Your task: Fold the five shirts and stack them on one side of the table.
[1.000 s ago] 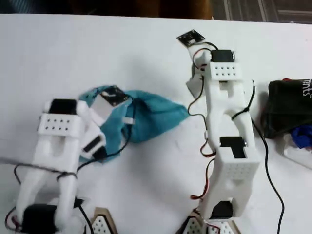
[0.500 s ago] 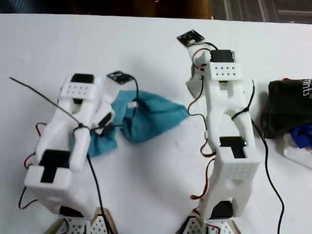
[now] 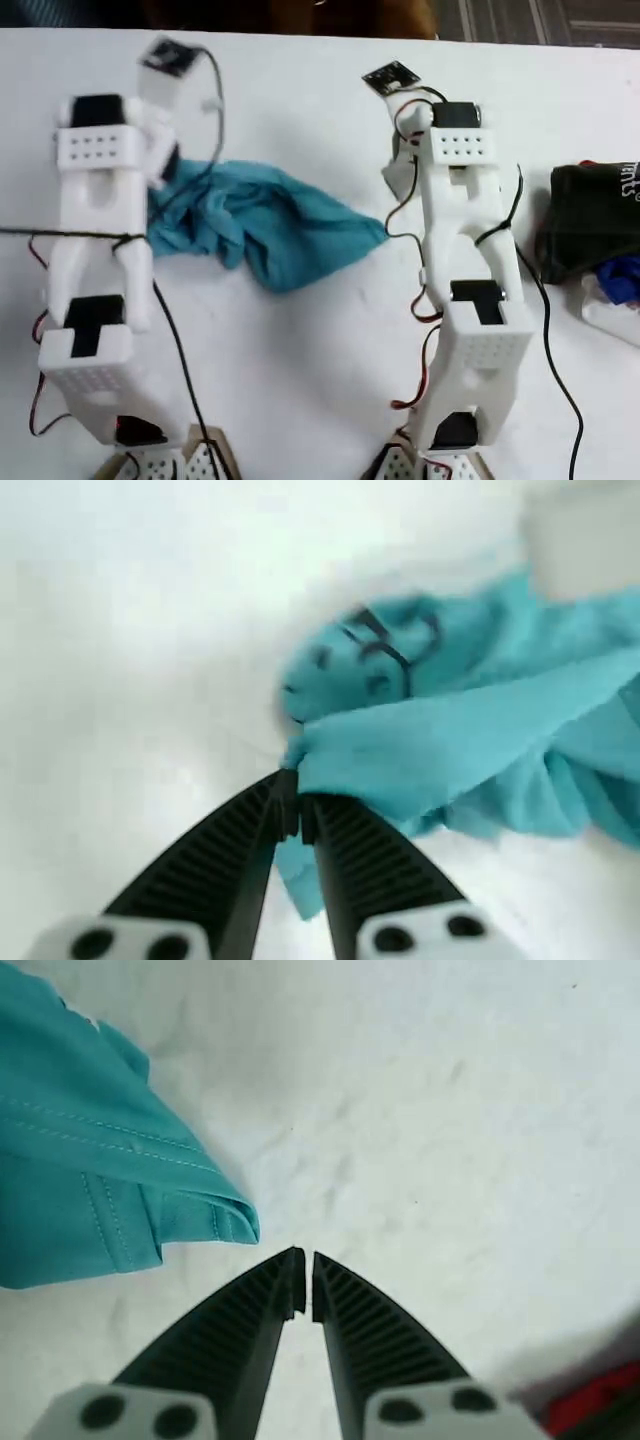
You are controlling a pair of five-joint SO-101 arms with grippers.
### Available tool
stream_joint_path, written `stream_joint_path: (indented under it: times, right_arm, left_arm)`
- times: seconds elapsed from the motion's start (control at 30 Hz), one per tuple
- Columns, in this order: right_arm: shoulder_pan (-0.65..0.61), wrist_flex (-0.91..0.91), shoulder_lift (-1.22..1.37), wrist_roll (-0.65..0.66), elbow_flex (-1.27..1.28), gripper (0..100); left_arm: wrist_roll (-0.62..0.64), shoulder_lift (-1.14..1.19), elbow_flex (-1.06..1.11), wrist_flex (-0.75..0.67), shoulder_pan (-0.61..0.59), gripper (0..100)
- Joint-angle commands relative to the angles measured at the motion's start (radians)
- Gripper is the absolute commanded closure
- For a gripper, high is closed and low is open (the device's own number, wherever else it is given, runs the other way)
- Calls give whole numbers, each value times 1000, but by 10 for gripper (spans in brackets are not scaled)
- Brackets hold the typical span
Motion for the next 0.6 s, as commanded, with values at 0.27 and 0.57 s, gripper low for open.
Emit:
stream_joint_path:
  times: [0.27,0.57]
  right_arm:
    - [-85,62,-12,-6,-35,980]
    - [-352,137,-36,-6,-126,980]
  left_arm:
    - [51,84,-117,-276,-129,950]
    - [121,143,-117,-287,-147,917]
